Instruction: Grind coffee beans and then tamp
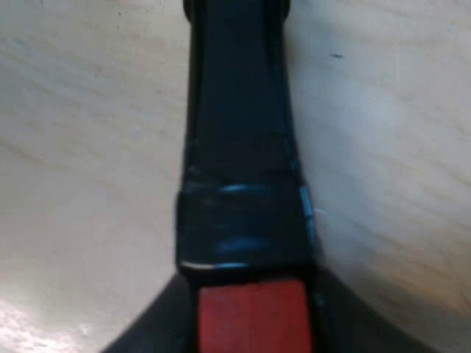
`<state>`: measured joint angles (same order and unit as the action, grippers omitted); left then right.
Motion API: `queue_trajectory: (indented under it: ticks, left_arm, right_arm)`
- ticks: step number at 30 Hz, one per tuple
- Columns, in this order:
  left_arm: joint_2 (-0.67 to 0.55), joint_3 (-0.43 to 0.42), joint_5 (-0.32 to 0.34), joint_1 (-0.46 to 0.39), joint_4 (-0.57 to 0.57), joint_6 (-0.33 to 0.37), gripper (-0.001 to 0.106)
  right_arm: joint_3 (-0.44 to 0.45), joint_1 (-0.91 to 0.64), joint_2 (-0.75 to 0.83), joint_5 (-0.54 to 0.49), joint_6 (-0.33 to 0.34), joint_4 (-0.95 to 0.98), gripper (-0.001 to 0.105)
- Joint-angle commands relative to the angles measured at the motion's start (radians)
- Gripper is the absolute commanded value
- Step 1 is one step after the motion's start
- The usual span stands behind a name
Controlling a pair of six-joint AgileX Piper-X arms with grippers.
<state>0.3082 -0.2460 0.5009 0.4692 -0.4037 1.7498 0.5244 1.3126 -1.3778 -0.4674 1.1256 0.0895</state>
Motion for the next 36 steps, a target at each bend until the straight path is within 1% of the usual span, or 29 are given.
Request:
queue_trajectory:
  ticks: [1, 2, 7, 12, 14, 19, 21, 25, 27, 29, 31, 36]
  left_arm:
    - [-0.009, -0.003, -0.012, 0.005, 0.006, -0.004, 0.085]
    - [-0.009, -0.003, -0.012, 0.005, 0.006, -0.004, 0.085]
    - [-0.009, -0.003, -0.012, 0.005, 0.006, -0.004, 0.085]
    - [-0.009, -0.003, -0.012, 0.005, 0.006, -0.004, 0.085]
    - [-0.009, -0.003, -0.012, 0.005, 0.006, -0.004, 0.085]
    - [-0.009, -0.003, -0.012, 0.005, 0.006, -0.004, 0.085]
    - [-0.009, -0.003, -0.012, 0.005, 0.006, -0.004, 0.085]
    - [-0.009, -0.003, -0.012, 0.005, 0.006, -0.004, 0.085]
    - [-0.009, -0.003, -0.012, 0.005, 0.006, -0.004, 0.085]
    - [-0.009, -0.003, -0.012, 0.005, 0.006, -0.004, 0.085]
    - [-0.009, -0.003, -0.012, 0.005, 0.006, -0.004, 0.085]
    - [-0.009, -0.003, -0.012, 0.005, 0.006, -0.004, 0.085]
  right_arm:
    - [0.005, -0.007, 0.0, 0.024, 0.012, 0.012, 0.055]
    - [0.005, -0.007, 0.0, 0.024, 0.013, 0.025, 0.057]
    - [0.005, -0.007, 0.0, 0.029, 0.012, 0.096, 0.057]
    - [0.01, -0.007, 0.002, 0.107, 0.012, 0.157, 0.057]
    - [0.021, -0.007, 0.006, 0.133, 0.009, 0.201, 0.057]
    - [0.071, -0.007, 0.03, 0.135, 0.007, 0.344, 0.057]
    - [0.09, -0.007, 0.043, 0.135, 0.007, 0.389, 0.059]
    - [0.129, -0.007, 0.086, 0.133, 0.007, 0.458, 0.068]
    - [0.144, -0.007, 0.109, 0.131, 0.024, 0.477, 0.07]
    - [0.162, -0.007, 0.142, 0.127, 0.061, 0.489, 0.07]
    - [0.177, -0.007, 0.166, 0.111, 0.082, 0.501, 0.07]
    - [0.208, -0.007, 0.218, 0.076, 0.097, 0.525, 0.07]
